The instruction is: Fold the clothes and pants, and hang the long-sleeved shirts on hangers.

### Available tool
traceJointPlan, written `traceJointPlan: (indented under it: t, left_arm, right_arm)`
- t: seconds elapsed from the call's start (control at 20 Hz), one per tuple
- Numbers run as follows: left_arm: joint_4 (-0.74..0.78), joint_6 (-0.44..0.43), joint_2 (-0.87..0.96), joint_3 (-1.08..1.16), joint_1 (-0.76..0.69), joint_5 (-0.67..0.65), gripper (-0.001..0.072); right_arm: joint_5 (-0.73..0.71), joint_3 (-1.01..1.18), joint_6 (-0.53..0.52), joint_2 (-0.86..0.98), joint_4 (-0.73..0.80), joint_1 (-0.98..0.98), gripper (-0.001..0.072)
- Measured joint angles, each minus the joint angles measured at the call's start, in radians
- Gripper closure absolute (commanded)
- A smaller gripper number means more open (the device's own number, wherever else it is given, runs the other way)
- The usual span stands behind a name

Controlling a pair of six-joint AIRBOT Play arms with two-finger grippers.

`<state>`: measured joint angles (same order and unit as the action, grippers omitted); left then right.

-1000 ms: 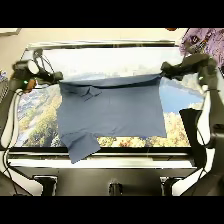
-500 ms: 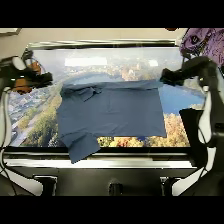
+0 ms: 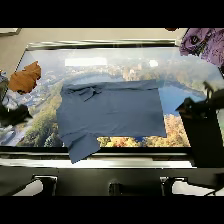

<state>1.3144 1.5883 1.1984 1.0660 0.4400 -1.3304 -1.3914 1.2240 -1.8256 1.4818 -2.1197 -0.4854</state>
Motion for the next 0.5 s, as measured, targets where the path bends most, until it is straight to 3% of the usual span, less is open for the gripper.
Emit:
traceJointPlan:
  t: [0.15, 0.5]
  left_arm:
    - [-0.007, -0.011, -0.109, -0.163, 0.033, 0.033, 0.0393]
    - [-0.012, -0.017, -0.169, -0.254, 0.048, 0.059, 0.0392]
  right_arm:
    - [0.039, -0.178, -0.045, -0.034, 0.002, -0.017, 0.0247]
    - [0.120, -0.367, -0.111, -0.039, -0.009, -0.027, 0.0240]
